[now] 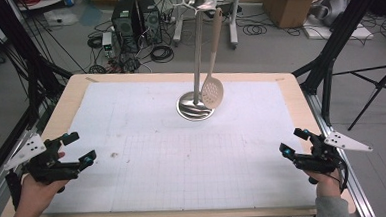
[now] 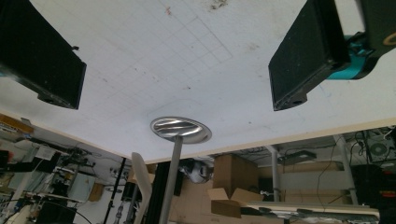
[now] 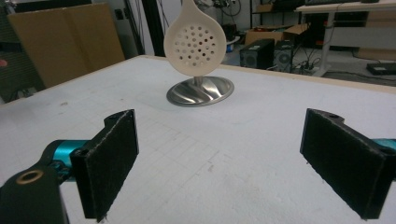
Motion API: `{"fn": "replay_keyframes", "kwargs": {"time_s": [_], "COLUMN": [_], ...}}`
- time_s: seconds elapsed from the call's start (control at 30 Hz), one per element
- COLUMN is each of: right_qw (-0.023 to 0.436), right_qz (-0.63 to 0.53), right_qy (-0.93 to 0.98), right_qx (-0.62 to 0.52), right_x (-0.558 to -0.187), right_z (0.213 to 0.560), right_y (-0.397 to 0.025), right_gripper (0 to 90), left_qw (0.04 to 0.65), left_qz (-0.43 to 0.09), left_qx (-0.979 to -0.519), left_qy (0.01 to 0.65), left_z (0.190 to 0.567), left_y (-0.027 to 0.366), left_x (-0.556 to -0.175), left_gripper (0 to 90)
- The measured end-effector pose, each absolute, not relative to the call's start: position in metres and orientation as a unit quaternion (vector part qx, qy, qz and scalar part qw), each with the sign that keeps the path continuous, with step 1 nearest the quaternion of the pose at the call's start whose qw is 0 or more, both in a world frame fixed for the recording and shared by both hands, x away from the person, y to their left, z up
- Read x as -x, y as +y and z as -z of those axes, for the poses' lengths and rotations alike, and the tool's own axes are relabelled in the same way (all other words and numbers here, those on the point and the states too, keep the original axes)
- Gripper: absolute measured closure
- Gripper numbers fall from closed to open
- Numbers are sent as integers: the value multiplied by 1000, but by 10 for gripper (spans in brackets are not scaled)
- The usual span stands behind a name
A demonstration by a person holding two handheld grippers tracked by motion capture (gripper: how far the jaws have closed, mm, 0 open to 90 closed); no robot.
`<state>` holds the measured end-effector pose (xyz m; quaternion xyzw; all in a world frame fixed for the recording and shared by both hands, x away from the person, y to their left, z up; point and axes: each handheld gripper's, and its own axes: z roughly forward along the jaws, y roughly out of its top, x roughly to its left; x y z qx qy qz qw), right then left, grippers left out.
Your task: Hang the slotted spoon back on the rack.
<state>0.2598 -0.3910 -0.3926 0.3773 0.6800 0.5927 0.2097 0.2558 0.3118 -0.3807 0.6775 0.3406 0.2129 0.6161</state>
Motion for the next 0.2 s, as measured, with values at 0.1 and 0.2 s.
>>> {"fn": "replay_keyframes", "kwargs": {"time_s": [0.1, 0.2], "right_qw": [209, 211], "right_qz": [-594, -600], "right_qy": [679, 673], "right_qx": [-378, -377], "right_x": [-259, -260], "right_z": [393, 391], "right_y": [-392, -390], "right_gripper": [105, 105], "left_qw": [614, 609], "left_qz": [-214, -214], "left_qx": [-678, -680], "left_qy": [344, 349], "left_z": [383, 386], "left_y": [312, 311], "left_x": [-256, -257], "left_gripper": [44, 44]}}
